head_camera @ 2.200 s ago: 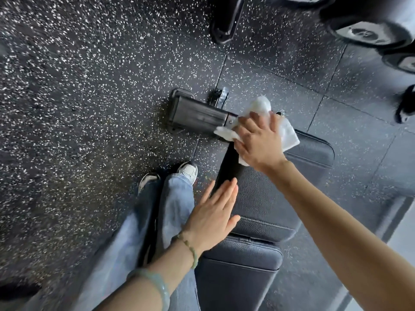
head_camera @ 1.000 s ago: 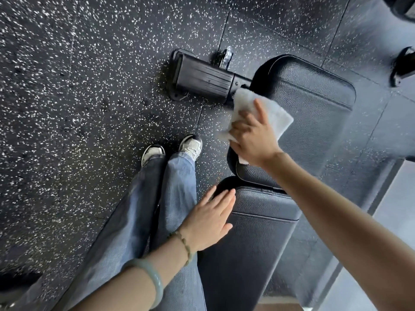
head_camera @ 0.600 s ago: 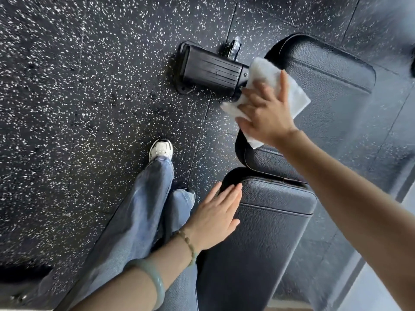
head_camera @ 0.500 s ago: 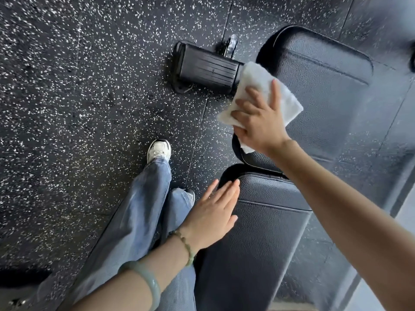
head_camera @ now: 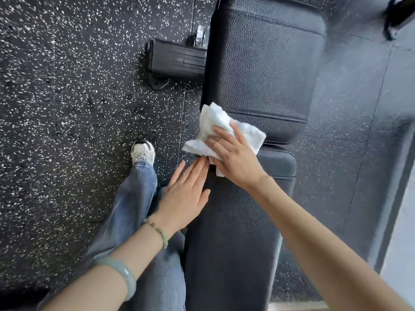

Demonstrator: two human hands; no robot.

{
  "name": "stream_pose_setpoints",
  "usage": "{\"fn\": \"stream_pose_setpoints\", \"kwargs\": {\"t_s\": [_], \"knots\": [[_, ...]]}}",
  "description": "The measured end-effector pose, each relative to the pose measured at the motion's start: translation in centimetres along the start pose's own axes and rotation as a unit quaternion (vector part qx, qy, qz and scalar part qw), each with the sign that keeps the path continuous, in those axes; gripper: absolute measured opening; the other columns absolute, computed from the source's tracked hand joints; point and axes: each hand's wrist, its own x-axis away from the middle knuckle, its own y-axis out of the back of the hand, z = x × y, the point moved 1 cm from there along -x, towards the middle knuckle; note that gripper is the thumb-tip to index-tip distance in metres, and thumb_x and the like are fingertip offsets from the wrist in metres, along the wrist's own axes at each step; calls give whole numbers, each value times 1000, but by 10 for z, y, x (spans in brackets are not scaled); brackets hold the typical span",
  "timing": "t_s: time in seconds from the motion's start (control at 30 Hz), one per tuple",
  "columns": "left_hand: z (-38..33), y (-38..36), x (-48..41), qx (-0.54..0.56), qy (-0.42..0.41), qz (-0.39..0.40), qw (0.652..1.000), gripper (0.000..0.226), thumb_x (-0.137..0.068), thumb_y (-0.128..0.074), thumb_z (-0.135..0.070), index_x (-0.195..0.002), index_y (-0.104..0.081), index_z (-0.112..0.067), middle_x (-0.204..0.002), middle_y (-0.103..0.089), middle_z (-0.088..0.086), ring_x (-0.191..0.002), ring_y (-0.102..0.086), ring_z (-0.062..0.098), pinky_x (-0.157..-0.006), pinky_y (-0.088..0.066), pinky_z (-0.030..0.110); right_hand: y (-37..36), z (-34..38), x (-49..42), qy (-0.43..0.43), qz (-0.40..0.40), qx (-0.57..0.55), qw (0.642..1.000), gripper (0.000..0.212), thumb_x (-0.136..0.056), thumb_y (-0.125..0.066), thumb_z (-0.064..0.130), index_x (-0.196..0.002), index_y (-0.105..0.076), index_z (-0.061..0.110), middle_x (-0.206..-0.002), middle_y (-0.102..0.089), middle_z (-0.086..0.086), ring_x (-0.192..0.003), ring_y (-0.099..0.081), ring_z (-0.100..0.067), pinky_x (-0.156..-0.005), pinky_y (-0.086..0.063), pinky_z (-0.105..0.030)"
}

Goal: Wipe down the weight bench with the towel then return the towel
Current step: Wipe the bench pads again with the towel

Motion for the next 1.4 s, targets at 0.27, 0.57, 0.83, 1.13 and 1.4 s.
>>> {"fn": "stream_pose_setpoints", "kwargs": {"t_s": [0.27,0.57,0.83,1.13,1.4], "knots": [[2,3,1,-27,-12,-2,1000,62,-92,-34,-35,-143,-39,1,-151,-36,13,-135,-40,24,-113,-19,43,0,-19,40,-60,-30,-15,998,41,-93,-47,25,-123,-58,0,-125,-62,-11,-126,-46,-33,-110,-21,-45],[-5,3,2,-19,11,14,1000,65,-94,-28,-39,-147,-31,-2,-155,-28,11,-140,-33,21,-115,-12,41,35,-58,126,-337,-49,-91,936,51,-94,-36,33,-128,-51,-2,-120,-59,-26,-113,-54,-39,-89,-46,-47],[-6,-1,7,-15,9,16,1000,65,-95,-25,-41,-149,-24,-4,-158,-20,9,-143,-24,18,-116,-9,41,13,-15,98,-447,-153,-221,853,45,-98,-34,36,-135,-43,12,-127,-55,-17,-115,-49,-32,-101,-38,-39],[-5,-13,32,2,-6,-4,1000,64,-92,-34,-38,-144,-36,-1,-153,-32,14,-137,-37,22,-113,-19,43,-5,19,23,-63,44,-25,997,53,-93,-42,43,-137,-49,15,-145,-43,-7,-139,-29,-32,-112,-7,-59],[-15,-23,42,13,0,-13,1000,67,-93,-33,-40,-148,-29,-2,-156,-24,13,-141,-31,22,-114,-18,42,4,-18,-45,133,134,143,971,54,-86,-38,45,-115,-65,7,-133,-55,-16,-131,-42,-36,-109,-15,-62]]}}
